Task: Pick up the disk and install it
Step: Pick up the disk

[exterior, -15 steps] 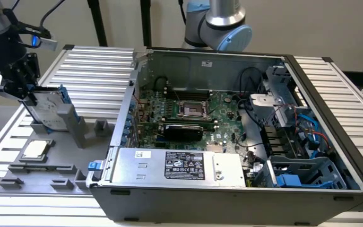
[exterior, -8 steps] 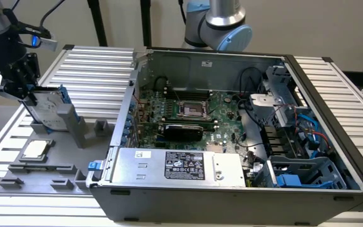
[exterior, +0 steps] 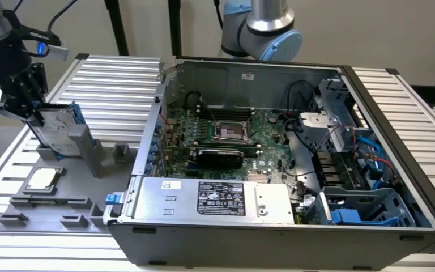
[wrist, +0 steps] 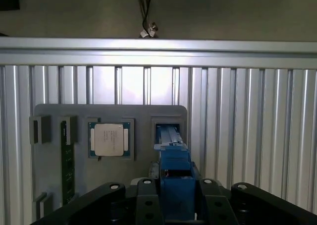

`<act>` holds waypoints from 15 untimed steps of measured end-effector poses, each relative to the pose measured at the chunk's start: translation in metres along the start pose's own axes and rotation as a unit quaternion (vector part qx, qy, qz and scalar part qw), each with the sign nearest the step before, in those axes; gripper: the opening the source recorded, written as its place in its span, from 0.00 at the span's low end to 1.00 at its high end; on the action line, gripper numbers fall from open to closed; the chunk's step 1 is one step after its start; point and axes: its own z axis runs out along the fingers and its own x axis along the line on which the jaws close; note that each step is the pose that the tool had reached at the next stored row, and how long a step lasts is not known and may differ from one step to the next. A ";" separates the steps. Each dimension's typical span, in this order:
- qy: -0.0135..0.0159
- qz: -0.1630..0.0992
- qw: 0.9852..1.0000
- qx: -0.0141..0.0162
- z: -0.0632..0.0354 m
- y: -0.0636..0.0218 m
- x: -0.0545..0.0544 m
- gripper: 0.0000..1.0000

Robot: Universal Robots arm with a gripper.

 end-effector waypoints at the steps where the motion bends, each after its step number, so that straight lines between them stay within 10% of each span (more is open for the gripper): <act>1: 0.000 0.000 1.000 0.000 -0.0023 0.0000 0.000 0.33; 15: 0.000 0.000 1.000 0.000 -0.0624 -0.0006 -0.001 0.33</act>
